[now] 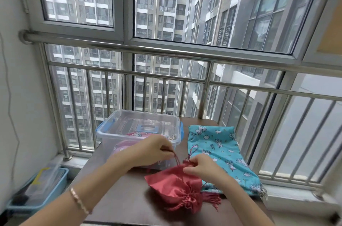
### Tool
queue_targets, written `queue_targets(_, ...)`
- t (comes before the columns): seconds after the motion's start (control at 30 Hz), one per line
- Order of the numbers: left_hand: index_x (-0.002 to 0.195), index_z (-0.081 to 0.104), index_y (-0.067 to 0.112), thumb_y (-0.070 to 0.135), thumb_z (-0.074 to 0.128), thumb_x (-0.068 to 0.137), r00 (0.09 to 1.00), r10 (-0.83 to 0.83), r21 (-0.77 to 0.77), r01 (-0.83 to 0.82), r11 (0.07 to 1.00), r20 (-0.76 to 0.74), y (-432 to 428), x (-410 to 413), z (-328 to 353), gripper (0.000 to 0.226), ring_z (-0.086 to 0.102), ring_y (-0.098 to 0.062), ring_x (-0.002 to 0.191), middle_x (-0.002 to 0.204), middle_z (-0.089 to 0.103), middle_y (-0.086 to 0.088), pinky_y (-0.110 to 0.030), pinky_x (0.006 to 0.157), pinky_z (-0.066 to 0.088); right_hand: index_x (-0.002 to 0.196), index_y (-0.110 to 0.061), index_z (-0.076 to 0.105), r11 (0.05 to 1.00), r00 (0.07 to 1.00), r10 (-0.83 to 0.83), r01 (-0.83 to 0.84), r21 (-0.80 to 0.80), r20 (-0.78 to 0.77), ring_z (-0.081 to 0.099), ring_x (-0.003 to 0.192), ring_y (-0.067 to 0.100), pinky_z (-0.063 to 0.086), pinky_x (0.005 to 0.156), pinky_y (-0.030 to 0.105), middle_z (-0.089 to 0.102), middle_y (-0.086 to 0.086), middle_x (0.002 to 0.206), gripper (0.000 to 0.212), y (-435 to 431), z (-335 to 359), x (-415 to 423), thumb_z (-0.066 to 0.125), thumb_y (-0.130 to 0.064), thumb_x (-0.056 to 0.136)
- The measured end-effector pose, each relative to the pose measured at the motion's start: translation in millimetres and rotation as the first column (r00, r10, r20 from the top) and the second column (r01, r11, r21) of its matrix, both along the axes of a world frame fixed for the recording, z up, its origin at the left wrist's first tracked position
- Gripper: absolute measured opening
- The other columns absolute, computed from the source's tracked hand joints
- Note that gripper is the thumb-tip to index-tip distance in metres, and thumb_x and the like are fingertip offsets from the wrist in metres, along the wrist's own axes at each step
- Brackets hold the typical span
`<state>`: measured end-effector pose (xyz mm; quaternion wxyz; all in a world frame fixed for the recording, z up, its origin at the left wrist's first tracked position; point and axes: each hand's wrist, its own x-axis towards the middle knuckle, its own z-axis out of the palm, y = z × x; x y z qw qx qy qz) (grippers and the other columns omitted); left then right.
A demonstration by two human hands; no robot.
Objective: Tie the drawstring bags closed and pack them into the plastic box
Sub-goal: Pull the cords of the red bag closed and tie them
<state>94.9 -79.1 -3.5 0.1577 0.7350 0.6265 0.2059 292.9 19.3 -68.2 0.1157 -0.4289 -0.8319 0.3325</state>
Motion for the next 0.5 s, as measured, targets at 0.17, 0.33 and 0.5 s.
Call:
queue_targets(0.17,0.092,0.075,0.017,0.025,0.063,0.087,0.999,0.007,0.119,-0.011,0.993,0.037,31,36,13,0.016,0.067,-0.014,0.078,0.086,0.073,0.003,-0.036,0.076,0.056,0.067,-0.01,0.056,0.98,0.962,0.197,-0.194,-0.034,0.189,0.034,0.051,0.011,0.028,0.056,0.032,0.041,-0.001,0.058,0.012,-14,22,-5,0.052,-0.02,0.072)
queue_targets(0.33,0.11,0.071,0.018,0.024,0.062,0.087,0.996,0.042,0.128,-0.052,0.99,0.079,44,54,0,0.025,0.066,-0.016,0.092,0.103,0.072,0.0,-0.035,0.086,0.053,0.074,-0.016,0.063,0.951,0.977,0.2,-0.212,-0.223,-0.075,0.037,0.051,0.007,0.03,0.054,0.023,0.045,-0.003,0.062,0.031,-26,25,0,0.05,-0.031,0.097)
queue_targets(0.5,0.138,0.037,0.026,0.039,0.047,0.097,0.96,0.127,0.28,-0.198,0.939,0.251,26,66,-31,0.043,0.051,-0.016,0.113,0.127,0.044,0.002,-0.03,0.095,0.041,0.059,-0.02,0.045,0.913,0.916,0.087,-0.232,-0.337,-0.393,0.021,0.049,0.01,0.014,0.054,0.031,0.034,-0.004,0.054,0.045,-19,20,1,0.039,-0.026,0.103)
